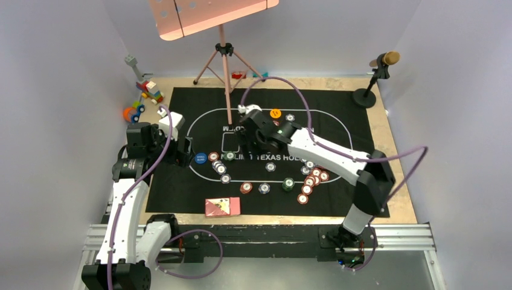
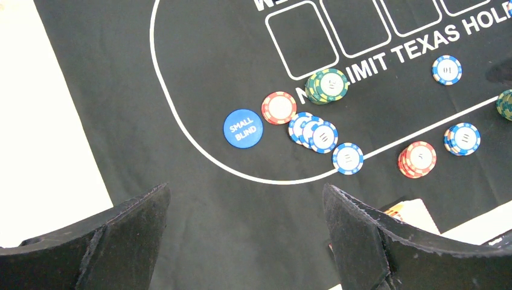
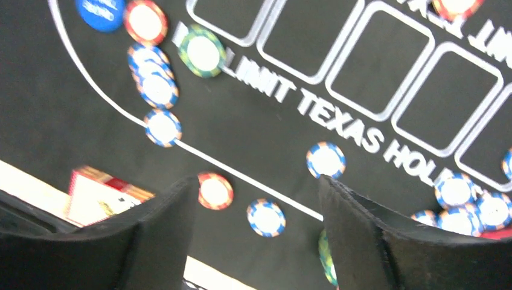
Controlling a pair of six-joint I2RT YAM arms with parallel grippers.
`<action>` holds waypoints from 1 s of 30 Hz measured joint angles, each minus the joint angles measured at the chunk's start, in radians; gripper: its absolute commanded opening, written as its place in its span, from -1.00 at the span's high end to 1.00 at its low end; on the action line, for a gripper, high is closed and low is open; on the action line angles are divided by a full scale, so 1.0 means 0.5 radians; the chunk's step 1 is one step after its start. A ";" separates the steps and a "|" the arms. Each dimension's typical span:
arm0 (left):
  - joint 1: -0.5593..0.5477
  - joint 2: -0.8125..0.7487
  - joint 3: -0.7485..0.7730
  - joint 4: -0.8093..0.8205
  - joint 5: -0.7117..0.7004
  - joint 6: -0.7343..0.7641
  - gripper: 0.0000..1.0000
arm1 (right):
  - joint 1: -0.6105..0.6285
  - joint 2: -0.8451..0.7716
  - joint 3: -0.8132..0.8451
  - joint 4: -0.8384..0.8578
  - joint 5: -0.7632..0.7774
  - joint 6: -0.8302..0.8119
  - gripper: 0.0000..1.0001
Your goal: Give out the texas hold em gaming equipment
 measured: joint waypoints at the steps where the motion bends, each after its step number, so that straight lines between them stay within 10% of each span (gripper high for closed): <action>1: 0.000 0.000 0.000 0.000 0.000 0.000 -0.99 | -0.006 -0.093 -0.111 -0.009 0.016 0.019 -0.58; 11: 0.000 -0.005 0.000 0.000 0.000 0.001 -0.99 | -0.048 -0.465 -0.894 -0.147 0.062 0.216 -0.62; 30: 0.000 -0.014 0.000 0.000 0.000 0.000 -0.99 | -0.229 -0.536 -1.186 -0.016 -0.160 0.237 -0.57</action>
